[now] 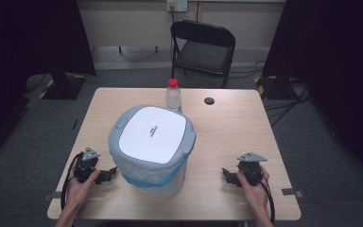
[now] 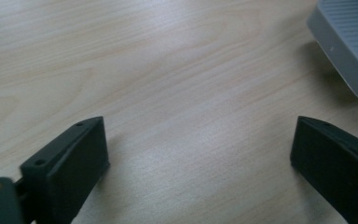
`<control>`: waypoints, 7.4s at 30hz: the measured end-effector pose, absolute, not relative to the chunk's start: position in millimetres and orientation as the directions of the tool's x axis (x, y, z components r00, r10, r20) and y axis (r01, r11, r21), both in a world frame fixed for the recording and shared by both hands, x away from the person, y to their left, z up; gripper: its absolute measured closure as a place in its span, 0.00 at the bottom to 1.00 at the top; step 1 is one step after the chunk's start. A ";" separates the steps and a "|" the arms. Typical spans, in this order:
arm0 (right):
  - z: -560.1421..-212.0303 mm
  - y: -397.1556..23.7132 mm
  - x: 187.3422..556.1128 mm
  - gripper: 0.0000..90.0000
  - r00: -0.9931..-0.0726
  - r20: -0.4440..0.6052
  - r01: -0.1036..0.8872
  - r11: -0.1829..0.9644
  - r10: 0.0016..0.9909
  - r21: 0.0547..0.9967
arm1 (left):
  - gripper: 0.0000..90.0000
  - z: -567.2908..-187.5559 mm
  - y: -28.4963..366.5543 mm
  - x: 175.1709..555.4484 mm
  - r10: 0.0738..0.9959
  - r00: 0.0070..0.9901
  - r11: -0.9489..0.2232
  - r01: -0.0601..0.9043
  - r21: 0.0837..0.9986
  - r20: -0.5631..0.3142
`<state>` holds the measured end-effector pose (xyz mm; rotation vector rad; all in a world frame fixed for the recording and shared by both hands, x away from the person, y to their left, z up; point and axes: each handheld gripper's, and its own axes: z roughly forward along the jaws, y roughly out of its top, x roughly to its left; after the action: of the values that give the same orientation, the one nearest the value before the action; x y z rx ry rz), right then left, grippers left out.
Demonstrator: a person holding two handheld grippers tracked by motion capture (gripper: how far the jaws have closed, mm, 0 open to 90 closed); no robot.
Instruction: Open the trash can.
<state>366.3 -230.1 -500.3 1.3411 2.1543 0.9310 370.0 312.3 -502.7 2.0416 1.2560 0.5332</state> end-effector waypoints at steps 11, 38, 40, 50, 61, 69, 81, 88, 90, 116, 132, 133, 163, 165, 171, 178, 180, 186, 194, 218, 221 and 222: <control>-499.7 -223.7 365.0 0.18 -0.429 -0.007 0.606 0.293 0.903 0.740 | 0.21 -495.9 311.8 368.8 0.887 0.451 -0.233 0.625 0.745 -0.102; -474.3 -120.9 337.3 0.23 -0.658 0.146 0.497 0.280 0.739 0.822 | 0.51 -479.0 265.7 368.3 0.790 0.596 -0.262 0.542 0.799 -0.146; -473.0 -120.0 339.3 0.21 -0.661 0.131 0.491 0.295 0.739 0.820 | 0.53 -479.5 263.9 367.5 0.778 0.607 -0.261 0.543 0.799 -0.158; -472.2 -127.1 357.3 0.25 -0.630 0.116 0.496 0.283 0.768 0.821 | 0.58 -478.1 254.9 360.1 0.770 0.620 -0.280 0.542 0.792 -0.153; -468.1 -133.2 399.3 0.41 -0.552 0.105 0.517 0.241 0.827 0.822 | 0.45 -480.7 241.9 360.2 0.698 0.690 -0.300 0.523 0.798 -0.190; -462.9 -146.1 394.9 0.31 -0.555 0.087 0.512 0.257 0.828 0.820 | 0.40 -480.1 250.4 359.4 0.695 0.694 -0.301 0.521 0.799 -0.190; -476.3 -151.9 343.1 0.30 -0.602 0.133 0.535 0.275 0.787 0.799 | 0.42 -488.2 269.1 401.4 0.815 0.563 -0.281 0.591 0.756 -0.137; -473.6 -148.9 340.1 0.32 -0.610 0.145 0.532 0.268 0.779 0.803 | 0.48 -489.3 248.9 412.6 0.779 0.609 -0.314 0.581 0.751 -0.146; -472.6 -148.2 339.6 0.32 -0.614 0.126 0.522 0.281 0.779 0.805 | 0.57 -489.3 246.2 411.3 0.766 0.619 -0.300 0.580 0.757 -0.171; -466.7 -153.1 387.1 0.46 -0.565 0.070 0.487 0.264 0.822 0.832 | 0.65 -494.1 245.1 371.6 0.662 0.704 -0.334 0.584 0.740 -0.257; -461.5 -160.2 325.2 0.47 -0.630 0.153 0.506 0.253 0.761 0.825 | 0.49 -468.9 250.9 423.5 0.718 0.637 -0.184 0.561 0.807 -0.279; -460.8 -159.0 324.3 0.47 -0.630 0.136 0.496 0.261 0.765 0.828 | 0.49 -467.8 247.4 424.3 0.703 0.652 -0.181 0.550 0.815 -0.284; -455.3 -168.1 369.1 0.59 -0.564 0.115 0.485 0.215 0.817 0.848 | 0.46 -480.4 242.4 401.3 0.755 0.604 -0.201 0.583 0.788 -0.255; -454.8 -163.3 372.7 0.58 -0.582 0.119 0.480 0.222 0.805 0.849 | 0.46 -478.0 238.6 401.5 0.745 0.619 -0.211 0.574 0.791 -0.250; -454.6 -146.4 382.9 0.59 -0.612 0.120 0.473 0.240 0.782 0.848 | 0.46 -473.8 239.7 389.7 0.731 0.636 -0.226 0.568 0.792 -0.247; -454.6 -128.7 397.1 0.64 -0.636 0.139 0.476 0.244 0.759 0.845 | 0.46 -476.7 254.7 377.3 0.741 0.613 -0.198 0.588 0.784 -0.273; -453.5 -124.2 397.5 0.71 -0.640 0.135 0.476 0.252 0.756 0.843 | 0.48 -475.5 256.2 376.1 0.742 0.614 -0.201 0.588 0.783 -0.270; -451.6 -120.3 394.0 0.71 -0.677 0.157 0.486 0.277 0.719 0.829 | 0.50 -476.0 264.6 373.2 0.747 0.599 -0.183 0.601 0.778 -0.287; -453.9 -108.5 390.6 0.68 -0.711 0.188 0.484 0.278 0.678 0.830 | 0.53 -475.8 276.4 369.3 0.776 0.565 -0.158 0.605 0.781 -0.281; -411.6 -149.2 382.6 0.62 -0.708 0.222 0.455 0.192 0.670 0.870 | 0.32 -497.1 305.4 375.1 0.860 0.508 -0.306 0.606 0.735 -0.060; -401.5 -152.7 379.6 0.65 -0.716 0.226 0.439 0.175 0.660 0.881 | 0.32 -499.9 302.3 374.9 0.875 0.484 -0.325 0.585 0.743 0.001; -390.5 -154.6 376.0 0.67 -0.733 0.217 0.417 0.174 0.644 0.892 | 0.27 -501.1 302.4 375.5 0.876 0.482 -0.321 0.580 0.748 0.002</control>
<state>376.0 -154.6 -390.5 1.0302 2.2357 1.5892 375.5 302.4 -501.1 2.0316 1.1994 0.5425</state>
